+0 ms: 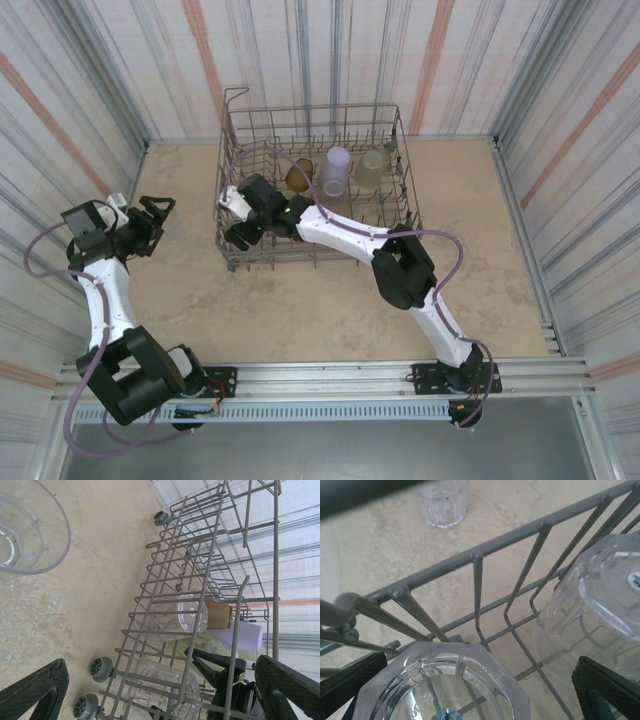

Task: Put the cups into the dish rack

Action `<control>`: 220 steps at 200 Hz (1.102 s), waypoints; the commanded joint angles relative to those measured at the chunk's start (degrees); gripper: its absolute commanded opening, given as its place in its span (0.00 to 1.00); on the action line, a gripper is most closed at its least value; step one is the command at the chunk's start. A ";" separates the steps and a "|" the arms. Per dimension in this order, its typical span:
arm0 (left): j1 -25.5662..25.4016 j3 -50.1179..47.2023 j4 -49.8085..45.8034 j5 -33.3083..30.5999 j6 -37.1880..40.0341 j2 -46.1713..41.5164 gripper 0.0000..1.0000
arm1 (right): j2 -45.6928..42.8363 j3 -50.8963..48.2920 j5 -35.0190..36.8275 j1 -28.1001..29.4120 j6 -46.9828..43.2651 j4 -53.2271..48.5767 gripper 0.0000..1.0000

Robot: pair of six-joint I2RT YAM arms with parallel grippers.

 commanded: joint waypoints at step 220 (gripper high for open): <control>1.17 -1.06 1.28 0.78 -0.48 -0.19 0.99 | -18.17 -22.12 5.49 1.92 1.35 17.77 0.99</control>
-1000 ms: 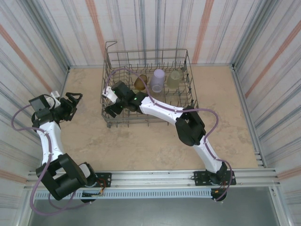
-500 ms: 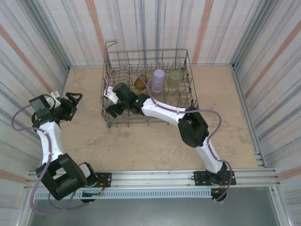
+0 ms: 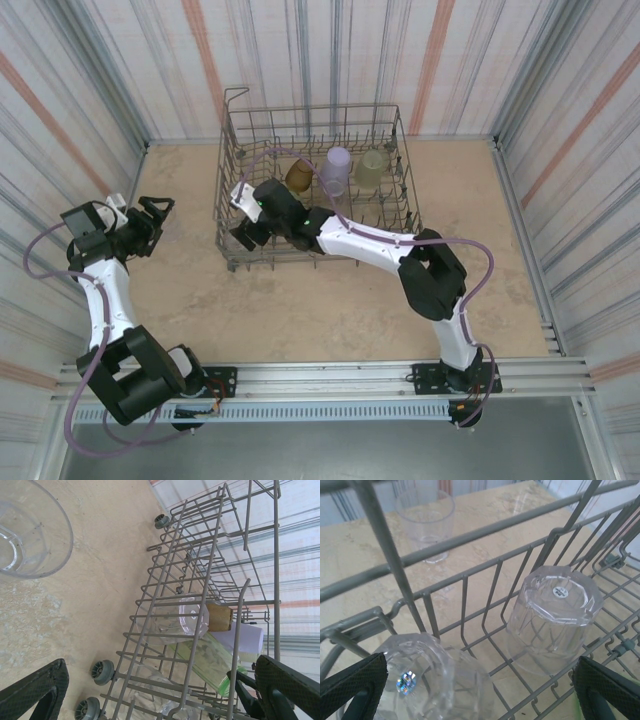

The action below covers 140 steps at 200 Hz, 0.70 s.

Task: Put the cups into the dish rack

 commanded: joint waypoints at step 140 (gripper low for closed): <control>1.42 1.65 -4.24 -5.95 3.70 0.73 0.99 | -22.79 -19.77 6.37 3.84 3.24 2.35 0.99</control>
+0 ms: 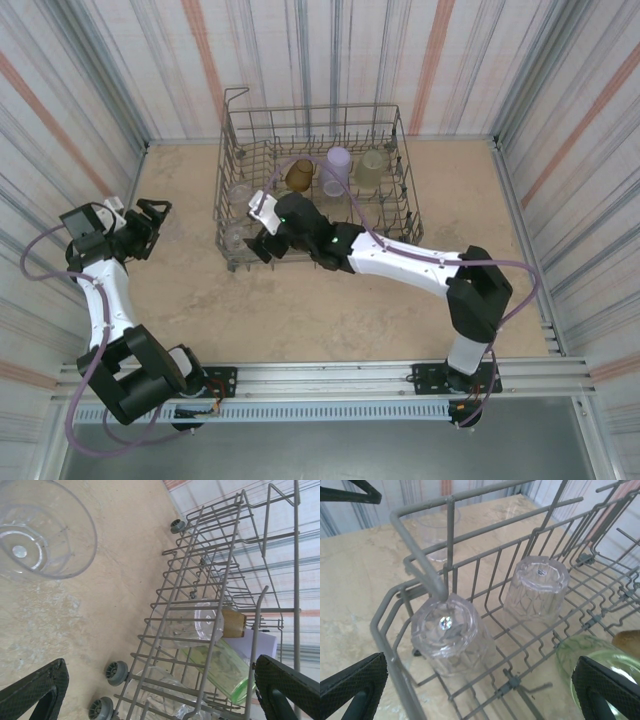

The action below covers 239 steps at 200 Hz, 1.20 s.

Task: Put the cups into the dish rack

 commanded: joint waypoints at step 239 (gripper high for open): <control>-20.01 31.29 -18.87 -42.22 14.11 29.90 0.82 | -32.38 -28.18 -3.03 -7.25 8.57 2.33 0.99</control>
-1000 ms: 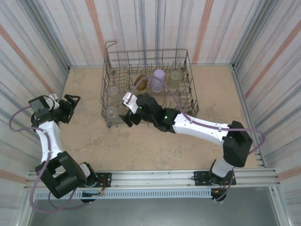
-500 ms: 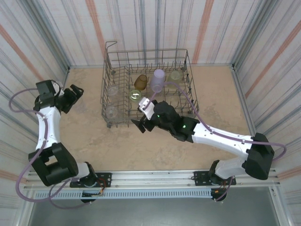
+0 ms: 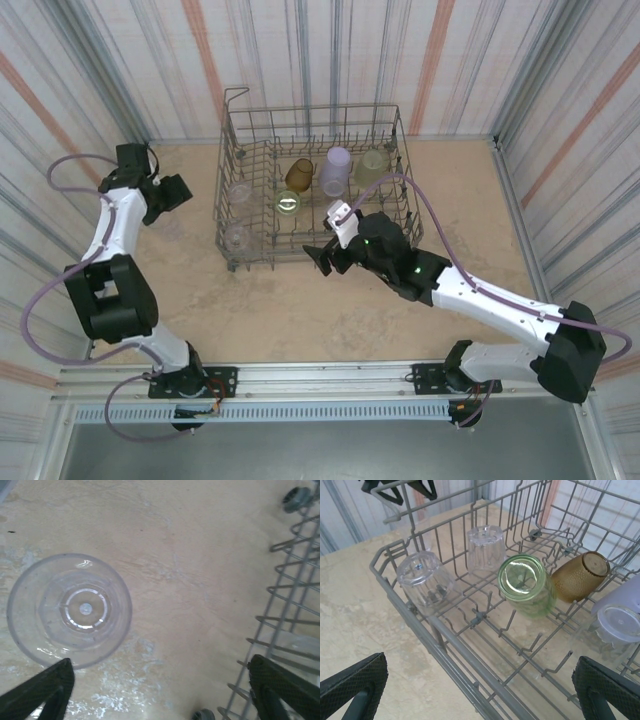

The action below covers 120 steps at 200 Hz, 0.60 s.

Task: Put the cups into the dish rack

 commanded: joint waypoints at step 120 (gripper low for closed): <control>-3.63 6.29 -4.90 -12.41 0.47 12.46 0.56 | -6.72 -3.97 2.07 -1.27 3.50 1.63 0.99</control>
